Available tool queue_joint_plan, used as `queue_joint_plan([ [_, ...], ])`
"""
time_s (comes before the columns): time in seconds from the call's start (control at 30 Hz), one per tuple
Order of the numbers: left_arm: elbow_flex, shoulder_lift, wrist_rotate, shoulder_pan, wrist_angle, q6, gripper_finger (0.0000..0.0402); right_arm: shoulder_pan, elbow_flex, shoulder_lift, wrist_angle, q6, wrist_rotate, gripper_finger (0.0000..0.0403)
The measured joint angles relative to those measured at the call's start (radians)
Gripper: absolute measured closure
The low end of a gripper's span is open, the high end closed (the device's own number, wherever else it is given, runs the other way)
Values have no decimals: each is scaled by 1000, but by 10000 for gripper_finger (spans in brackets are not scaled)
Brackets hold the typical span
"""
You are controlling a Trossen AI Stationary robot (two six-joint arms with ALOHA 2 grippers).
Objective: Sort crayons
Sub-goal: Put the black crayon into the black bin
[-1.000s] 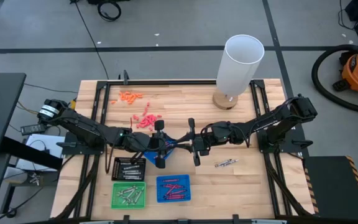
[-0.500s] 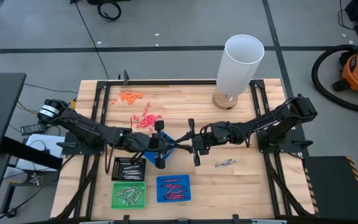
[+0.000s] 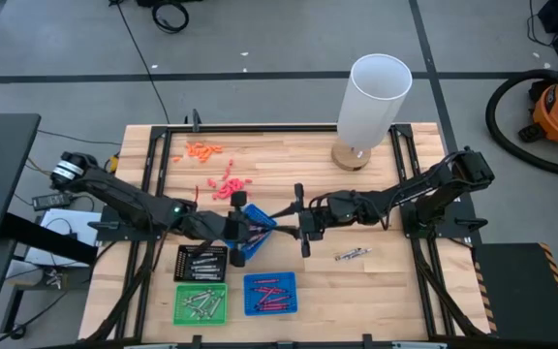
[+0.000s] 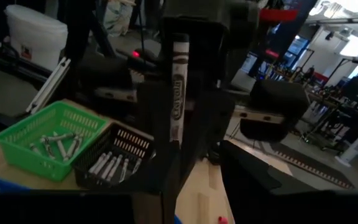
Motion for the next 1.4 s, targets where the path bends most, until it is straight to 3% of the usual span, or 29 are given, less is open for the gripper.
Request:
queue_joint_plan([
  [0.63,0,-22,0,-123,-509,-386,370,2,0,0,-108,51,-1,282],
  [1.4,0,-21,0,-321,-862,-801,370,1,-18,0,-104,56,-1,282],
])
